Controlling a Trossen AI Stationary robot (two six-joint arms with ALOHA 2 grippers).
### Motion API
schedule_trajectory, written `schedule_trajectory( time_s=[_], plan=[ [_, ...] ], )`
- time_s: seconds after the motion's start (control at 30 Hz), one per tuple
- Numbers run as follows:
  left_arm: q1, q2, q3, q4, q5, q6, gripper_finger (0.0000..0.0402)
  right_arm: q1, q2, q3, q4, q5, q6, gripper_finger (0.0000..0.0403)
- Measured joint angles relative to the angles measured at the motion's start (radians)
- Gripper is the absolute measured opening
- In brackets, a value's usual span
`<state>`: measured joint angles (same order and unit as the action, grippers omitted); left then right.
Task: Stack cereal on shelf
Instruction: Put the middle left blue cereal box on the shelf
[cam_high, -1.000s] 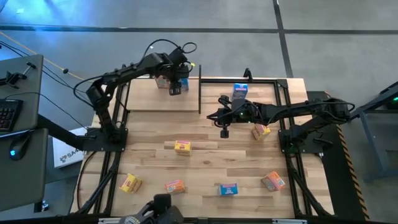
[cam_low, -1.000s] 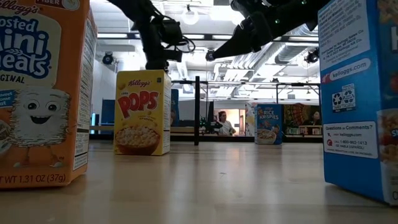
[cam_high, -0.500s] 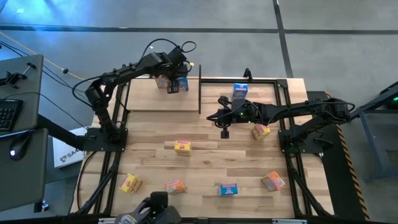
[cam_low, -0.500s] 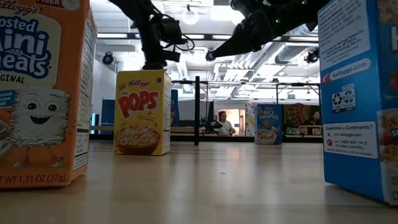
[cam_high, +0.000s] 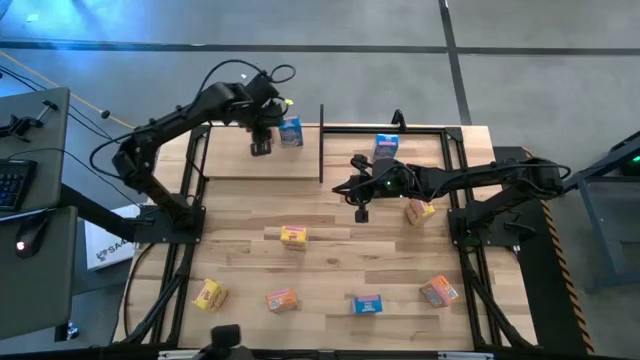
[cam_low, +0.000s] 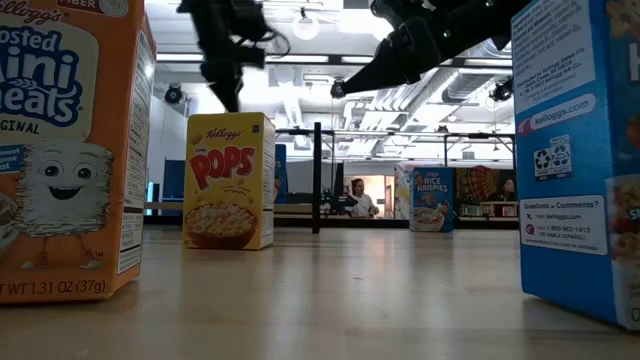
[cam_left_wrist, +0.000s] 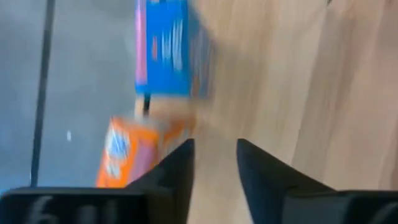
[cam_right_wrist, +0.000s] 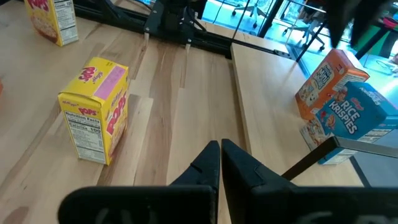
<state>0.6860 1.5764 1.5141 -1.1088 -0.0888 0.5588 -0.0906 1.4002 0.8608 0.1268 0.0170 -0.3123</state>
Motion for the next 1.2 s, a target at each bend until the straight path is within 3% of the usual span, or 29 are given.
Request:
schedule_trajectory(
  time_s=[0.13, 0.27, 0.37, 0.53, 0.7, 1.2],
  plan=[
    [0.068, -0.047, -0.149, 0.044, -0.034, -0.023, 0.0045, 0.0, 0.0, 0.0, -0.004, 0.0, -0.002, 0.0],
    [0.103, -0.098, -0.261, 0.148, 0.11, -0.077, 0.0006, 0.0, 0.0, 0.0, -0.004, 0.0, -0.003, 0.0],
    [0.054, -0.109, -0.316, 0.266, 0.161, -0.127, 0.0004, -0.004, 0.0, 0.0, -0.003, 0.0, -0.008, 0.0],
    [-0.027, -0.091, -0.373, 0.47, 0.162, -0.177, 0.0005, -0.014, 0.0, 0.0, 0.011, 0.0, -0.007, 0.0],
    [-0.028, -0.039, -0.374, 0.589, 0.053, -0.244, 0.0005, -0.019, 0.0, 0.0, 0.012, 0.001, -0.003, 0.0],
    [0.002, 0.018, -0.374, 0.698, -0.026, -0.295, 0.0005, -0.02, 0.0, 0.0, 0.013, 0.001, -0.003, 0.0]
  ],
)
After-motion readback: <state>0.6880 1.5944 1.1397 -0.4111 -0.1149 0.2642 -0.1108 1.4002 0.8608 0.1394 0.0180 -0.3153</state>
